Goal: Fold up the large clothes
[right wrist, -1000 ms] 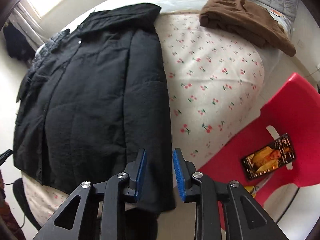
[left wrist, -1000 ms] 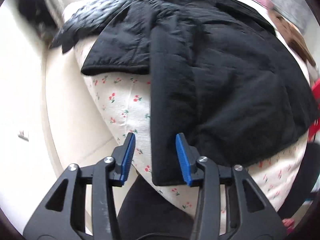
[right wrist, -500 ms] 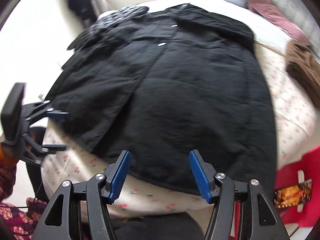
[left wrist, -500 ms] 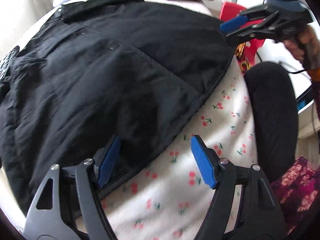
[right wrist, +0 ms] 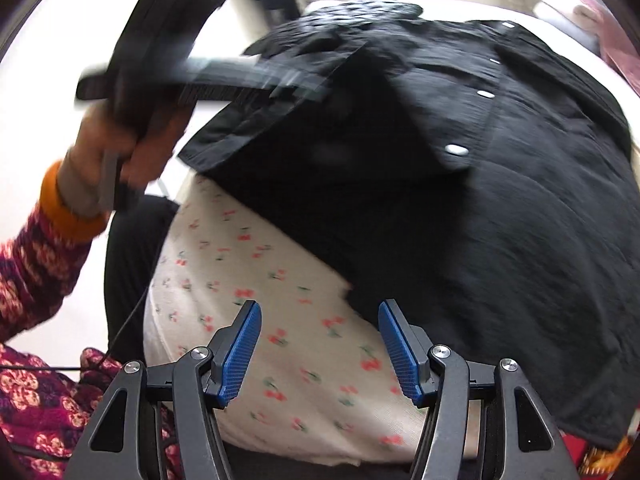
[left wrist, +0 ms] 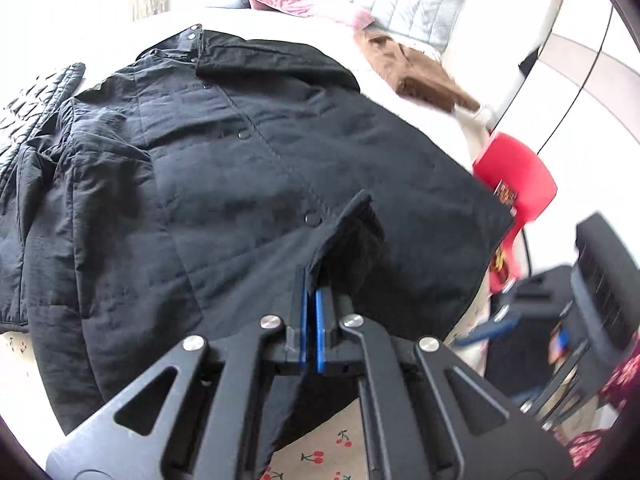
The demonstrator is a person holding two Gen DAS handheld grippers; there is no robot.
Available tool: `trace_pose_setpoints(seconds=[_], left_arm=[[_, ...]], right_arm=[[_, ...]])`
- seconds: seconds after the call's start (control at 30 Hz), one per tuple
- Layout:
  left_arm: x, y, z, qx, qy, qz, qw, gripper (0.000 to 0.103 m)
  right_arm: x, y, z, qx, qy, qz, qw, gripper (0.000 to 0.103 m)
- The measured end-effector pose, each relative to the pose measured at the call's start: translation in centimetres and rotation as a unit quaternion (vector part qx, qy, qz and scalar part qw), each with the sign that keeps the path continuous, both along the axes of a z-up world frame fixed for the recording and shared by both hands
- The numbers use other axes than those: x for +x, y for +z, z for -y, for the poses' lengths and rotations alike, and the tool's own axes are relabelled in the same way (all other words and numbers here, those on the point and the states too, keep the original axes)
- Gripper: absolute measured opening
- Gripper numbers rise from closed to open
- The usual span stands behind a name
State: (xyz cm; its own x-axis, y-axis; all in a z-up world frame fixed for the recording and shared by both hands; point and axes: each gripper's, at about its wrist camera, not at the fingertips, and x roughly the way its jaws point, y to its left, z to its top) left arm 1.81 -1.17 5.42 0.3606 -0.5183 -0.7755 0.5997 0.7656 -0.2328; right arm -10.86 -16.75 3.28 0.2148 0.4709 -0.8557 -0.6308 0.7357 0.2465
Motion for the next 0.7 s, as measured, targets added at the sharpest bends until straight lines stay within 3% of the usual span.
trace_pose_setpoints(seconds=[0.1,0.17,0.2,0.27,0.4,0.43,0.47,0.5,0.7], left_arm=[[0.2,0.0,-0.4,-0.007,-0.001,-0.007,1.0,0.004],[0.9,-0.2,-0.3,-0.009,0.001,-0.01,0.9999,0.004],[1.1,-0.4,-0.4,-0.011,0.002,-0.012,0.9999,0.004],[1.6,-0.6,-0.6,-0.014,0.008,-0.016,0.9997,0.004],[1.8,-0.4,-1.4,-0.02,0.015,-0.016,0.9996,0.004],[1.9,-0.4,-1.5,-0.022,0.016,-0.017,0.9995,0.004],[2.0,-0.4,-1.6,-0.024,0.016,-0.02,0.9994,0.004],[2.1,-0.3,-1.8,-0.027,0.017,-0.022,0.9992,0.004],[1.0,0.5,-1.9,-0.053,-0.019,-0.019,0.9982,0.004]], right_arm=[[0.5,-1.7,-3.8,-0.047,0.045,0.039,0.997,0.057],[1.0,-3.0,-6.0,-0.1,0.074,0.069,0.99,0.041],[1.3,-3.6,-6.6,-0.119,0.082,0.078,0.986,0.039],[2.1,-5.0,-7.9,-0.157,0.105,0.095,0.977,0.037],[2.7,-5.4,-9.0,-0.181,0.119,0.13,0.968,0.037],[2.7,-5.5,-9.1,-0.185,0.121,0.136,0.966,0.035],[2.7,-5.6,-9.2,-0.181,0.124,0.135,0.966,0.018],[2.6,-5.5,-9.4,-0.182,0.118,0.143,0.966,0.009],[-0.1,-2.8,-8.1,-0.123,0.119,0.122,0.978,0.002]])
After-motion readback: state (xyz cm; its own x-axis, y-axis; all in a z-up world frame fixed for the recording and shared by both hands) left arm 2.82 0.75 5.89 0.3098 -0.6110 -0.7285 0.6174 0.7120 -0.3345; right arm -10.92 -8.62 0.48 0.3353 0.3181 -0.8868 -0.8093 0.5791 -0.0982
